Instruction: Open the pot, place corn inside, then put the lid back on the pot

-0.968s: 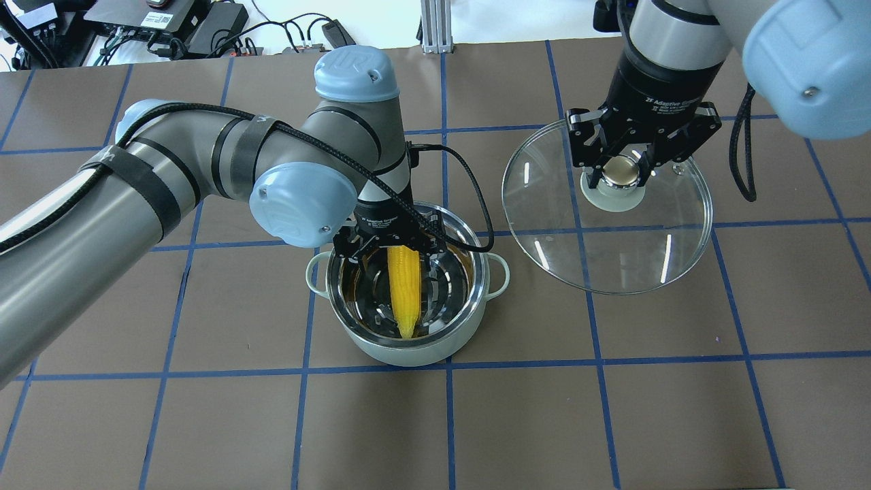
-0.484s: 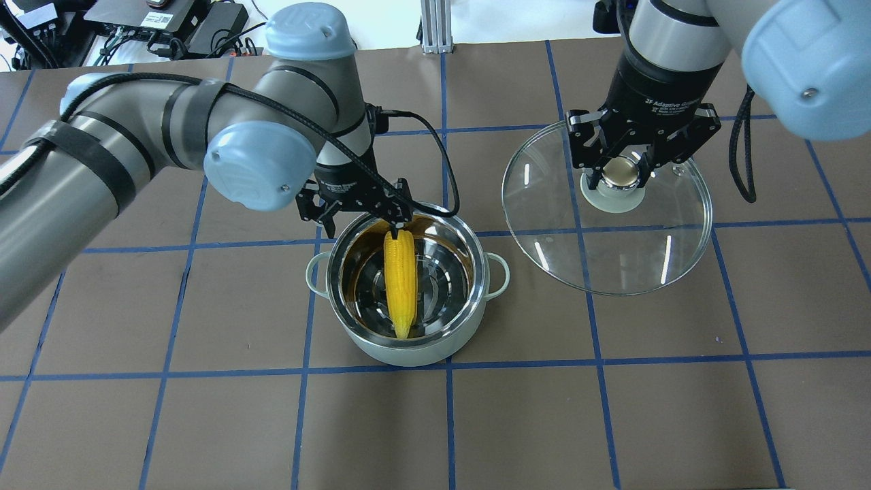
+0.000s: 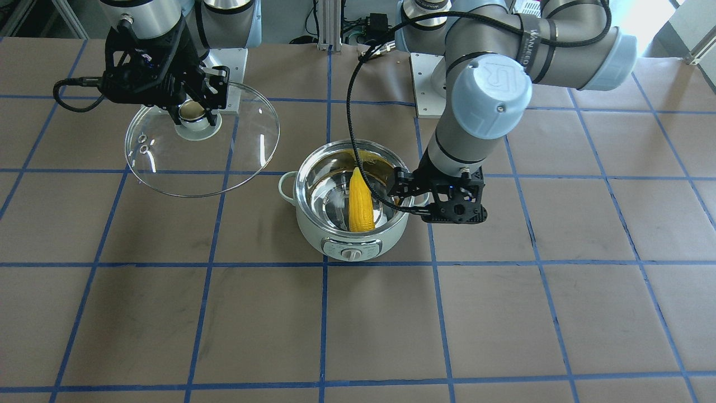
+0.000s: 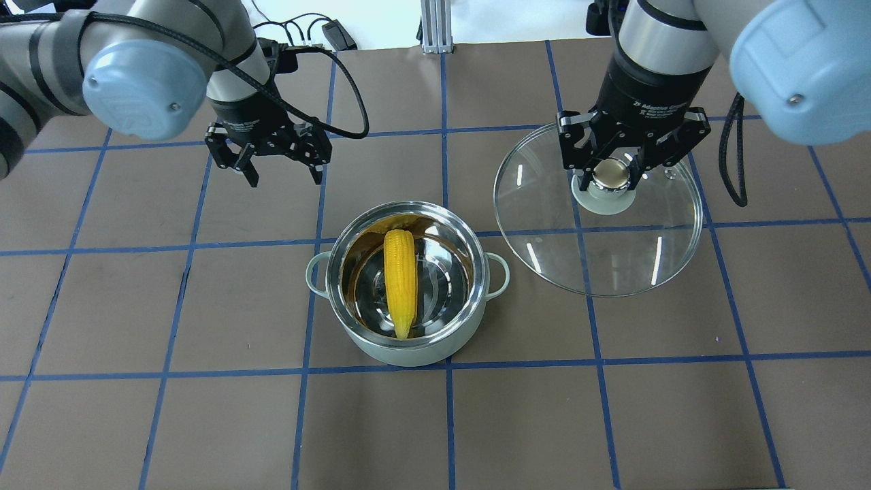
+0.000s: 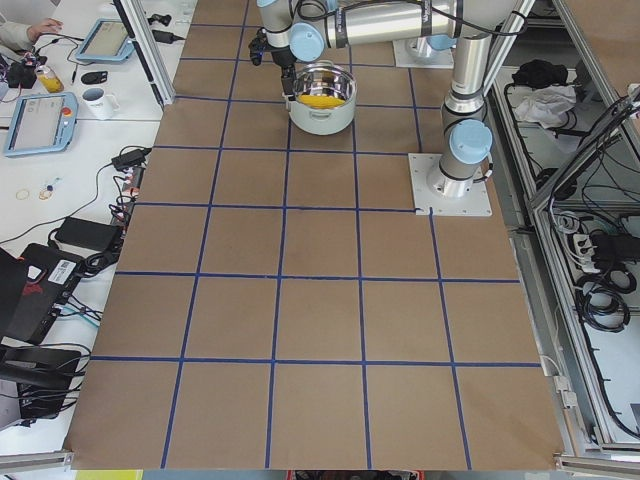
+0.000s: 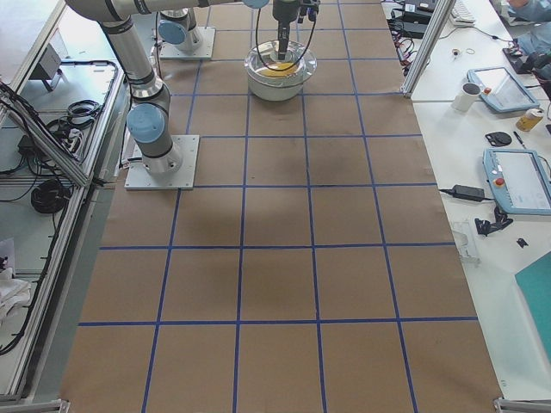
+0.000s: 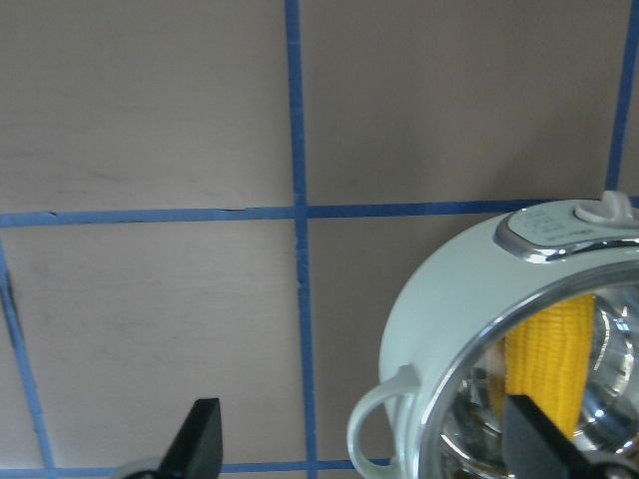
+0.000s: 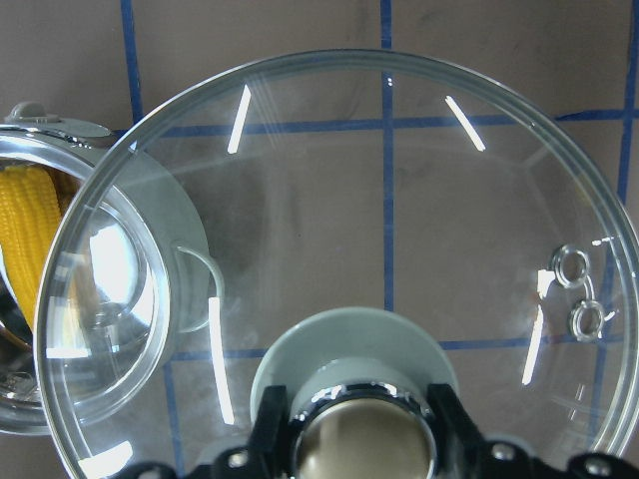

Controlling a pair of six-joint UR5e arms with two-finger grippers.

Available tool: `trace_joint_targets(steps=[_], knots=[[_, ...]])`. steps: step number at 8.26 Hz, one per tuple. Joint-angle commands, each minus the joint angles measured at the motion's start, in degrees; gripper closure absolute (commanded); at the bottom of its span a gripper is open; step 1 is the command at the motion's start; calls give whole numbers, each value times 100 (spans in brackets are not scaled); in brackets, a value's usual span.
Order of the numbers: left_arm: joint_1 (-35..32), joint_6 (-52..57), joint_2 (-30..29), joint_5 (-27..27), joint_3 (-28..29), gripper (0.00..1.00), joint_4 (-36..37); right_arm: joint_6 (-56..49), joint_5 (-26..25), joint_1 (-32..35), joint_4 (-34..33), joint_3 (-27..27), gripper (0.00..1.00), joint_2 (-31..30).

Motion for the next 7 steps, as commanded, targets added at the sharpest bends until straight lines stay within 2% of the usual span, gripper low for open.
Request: trace_joint_targets(steps=[1, 2, 5, 7], knots=[[351, 819, -20, 564, 377, 0, -350, 996, 12, 802, -507, 4, 79, 331], [413, 679, -3, 599, 466, 0, -360, 1566, 3, 1294, -728, 13, 79, 567], [703, 669, -4, 608, 510, 0, -386, 3237, 3, 2535, -2010, 13, 79, 1498], [703, 669, 145, 608, 502, 0, -562, 3286, 3, 2661, -2067, 22, 79, 1624]])
